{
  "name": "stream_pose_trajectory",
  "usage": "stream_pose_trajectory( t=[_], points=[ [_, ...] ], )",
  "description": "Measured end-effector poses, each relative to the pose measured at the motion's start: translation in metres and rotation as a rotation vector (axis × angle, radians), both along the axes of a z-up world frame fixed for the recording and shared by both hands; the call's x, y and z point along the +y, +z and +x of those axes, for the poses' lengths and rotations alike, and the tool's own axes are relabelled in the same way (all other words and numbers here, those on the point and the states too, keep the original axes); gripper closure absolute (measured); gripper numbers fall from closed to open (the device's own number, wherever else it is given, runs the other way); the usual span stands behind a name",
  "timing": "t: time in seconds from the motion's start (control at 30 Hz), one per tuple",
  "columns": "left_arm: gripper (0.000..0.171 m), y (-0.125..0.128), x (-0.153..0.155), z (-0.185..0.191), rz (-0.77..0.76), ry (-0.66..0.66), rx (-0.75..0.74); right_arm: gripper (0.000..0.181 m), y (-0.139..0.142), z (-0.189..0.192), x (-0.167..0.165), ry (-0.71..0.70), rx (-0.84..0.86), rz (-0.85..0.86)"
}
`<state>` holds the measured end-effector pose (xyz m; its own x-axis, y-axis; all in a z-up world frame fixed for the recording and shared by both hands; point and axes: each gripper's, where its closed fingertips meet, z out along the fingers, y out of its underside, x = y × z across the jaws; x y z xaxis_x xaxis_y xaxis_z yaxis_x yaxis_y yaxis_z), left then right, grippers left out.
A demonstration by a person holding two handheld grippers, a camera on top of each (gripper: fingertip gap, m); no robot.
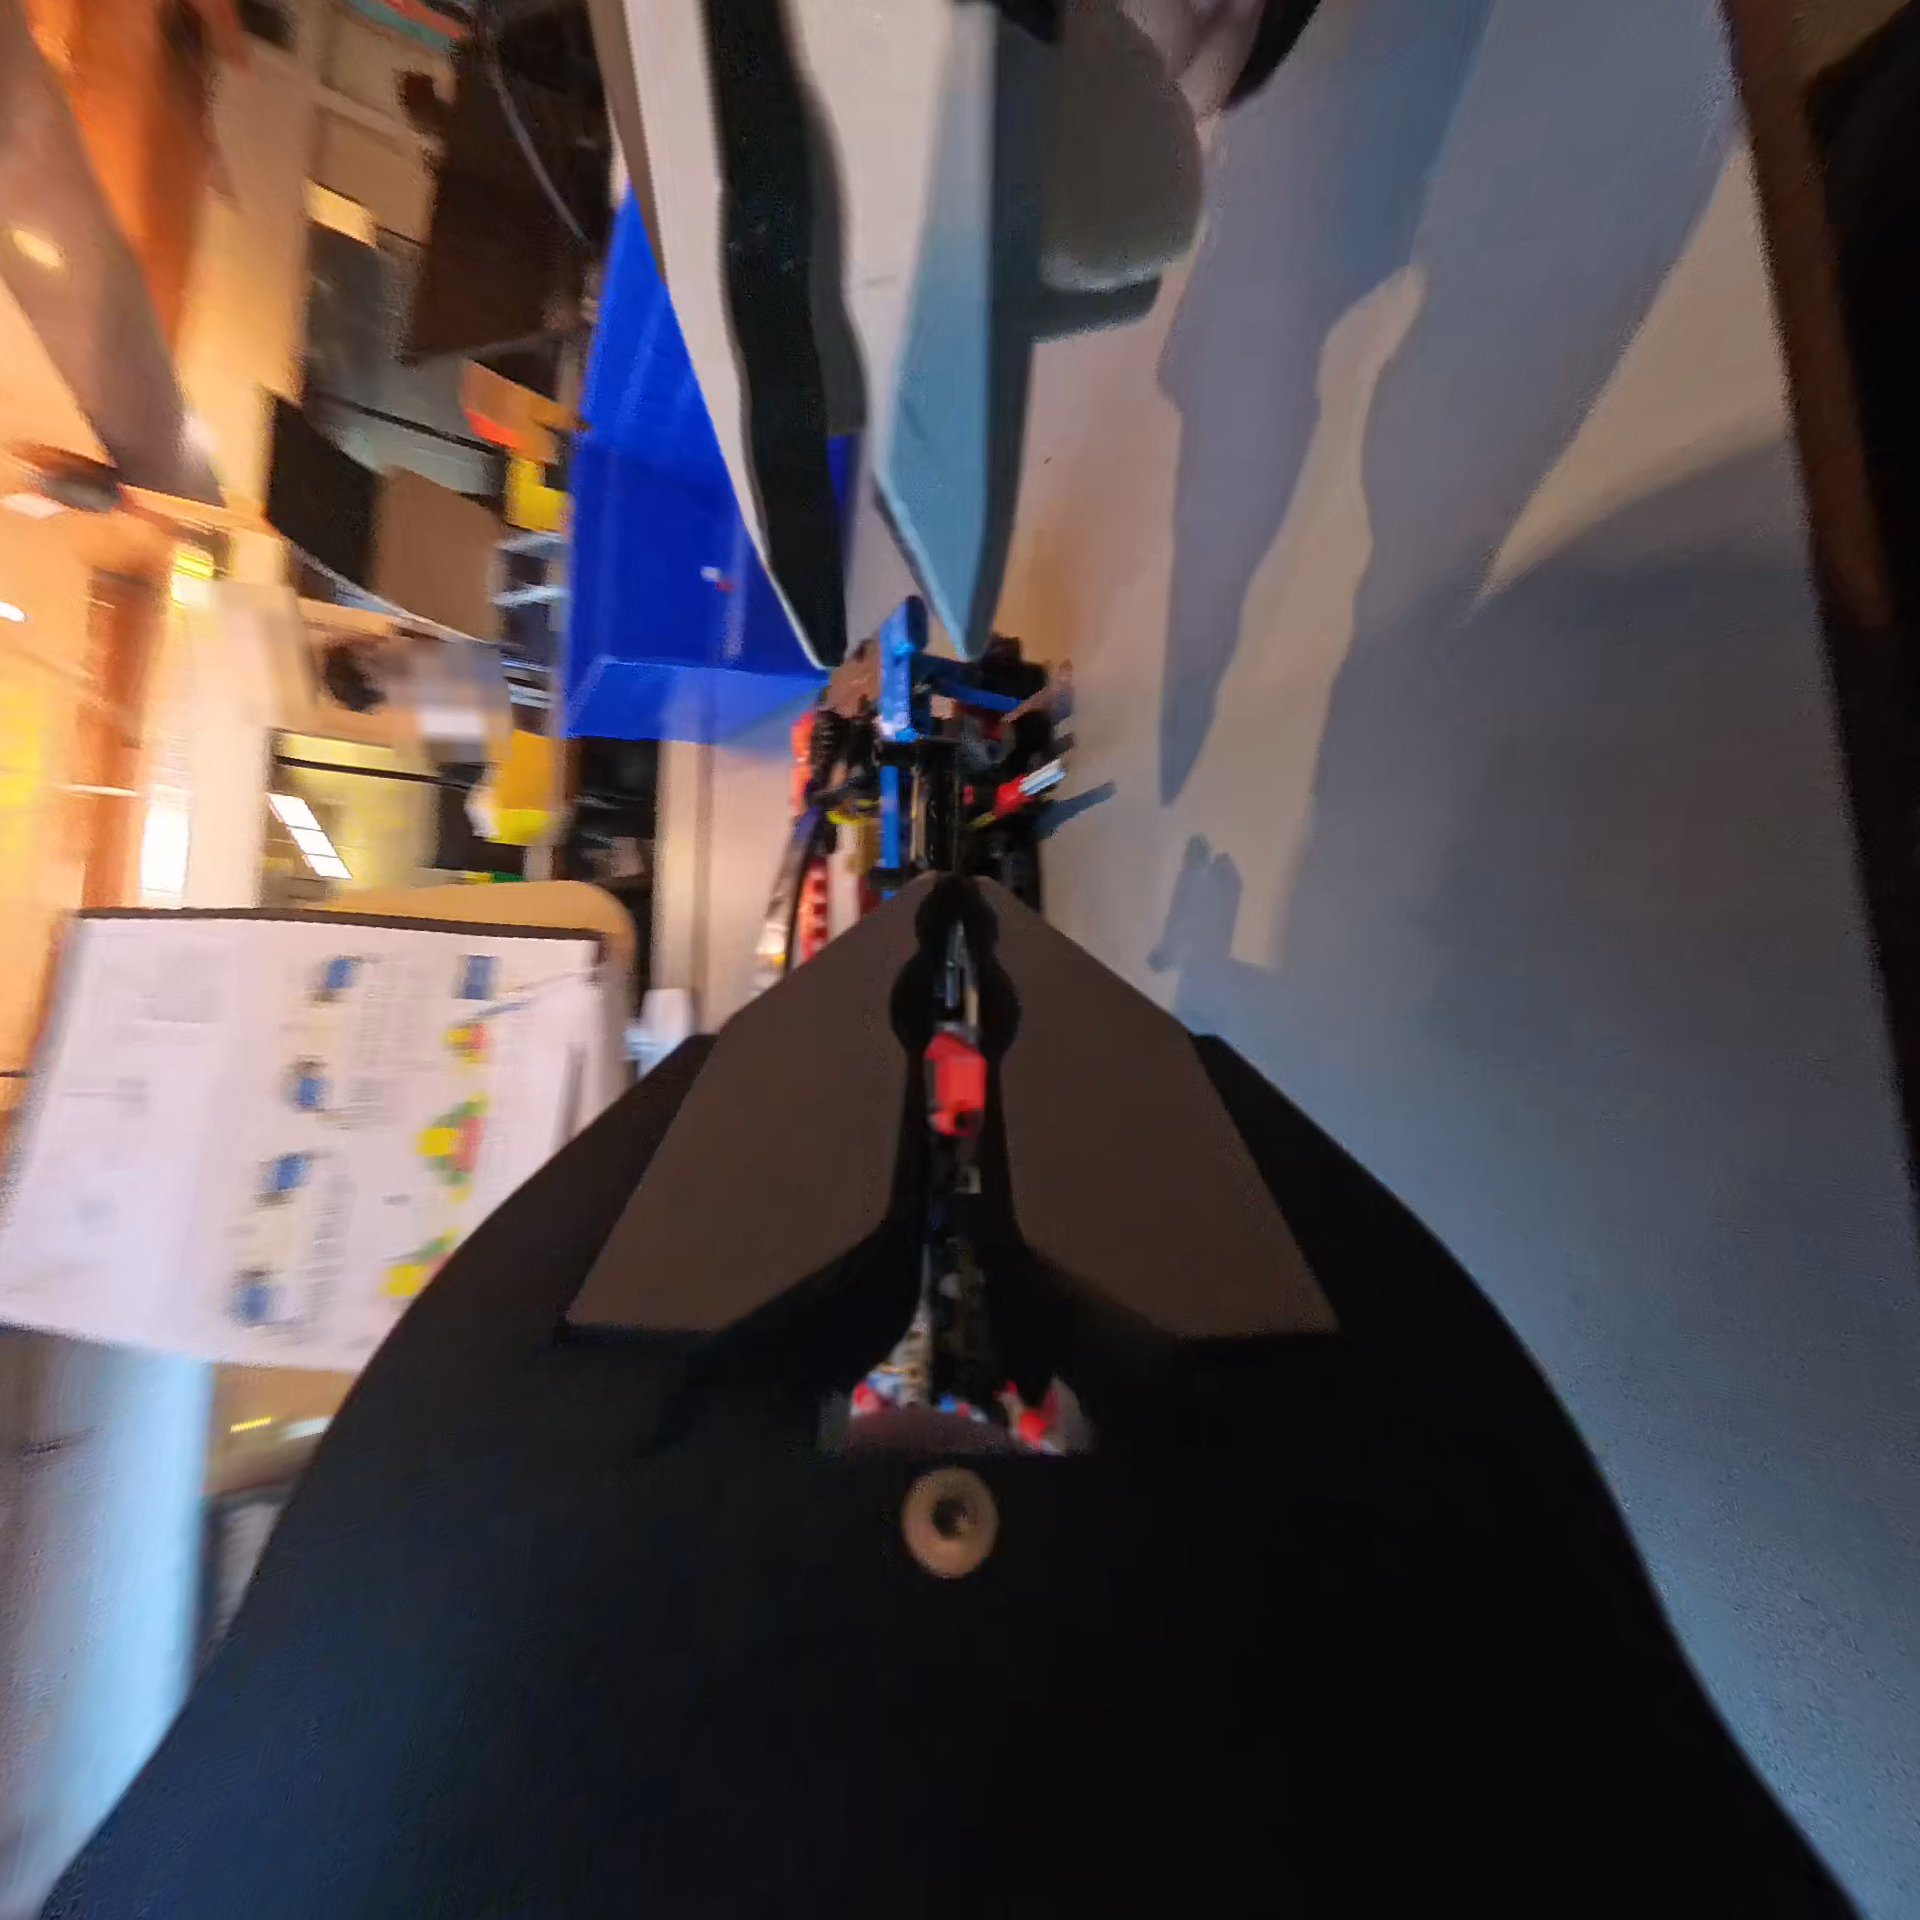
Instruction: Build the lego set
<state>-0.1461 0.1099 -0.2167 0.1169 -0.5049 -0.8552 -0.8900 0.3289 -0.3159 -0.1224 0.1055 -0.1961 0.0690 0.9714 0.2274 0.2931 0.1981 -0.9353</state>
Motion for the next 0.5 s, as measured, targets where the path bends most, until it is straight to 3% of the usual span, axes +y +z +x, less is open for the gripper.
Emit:
stream_pose_trajectory(
  t=[0.17,0.37,0.5],
  points=[
    [0.171,-0.021,-0.004,-0.002,-0.385,0.059,-0.035,0.153,-0.015,-0.005,-0.004,-0.053,-0.109,0.331],
    [0.171,-0.015,-0.012,0.007,-0.517,0.028,-0.072,0.159,-0.032,-0.012,-0.007,-0.057,-0.220,0.505],
    [0.171,-0.012,-0.012,0.008,-0.491,0.032,-0.063,0.170,-0.031,-0.013,-0.003,-0.085,-0.220,0.538]
  ],
)
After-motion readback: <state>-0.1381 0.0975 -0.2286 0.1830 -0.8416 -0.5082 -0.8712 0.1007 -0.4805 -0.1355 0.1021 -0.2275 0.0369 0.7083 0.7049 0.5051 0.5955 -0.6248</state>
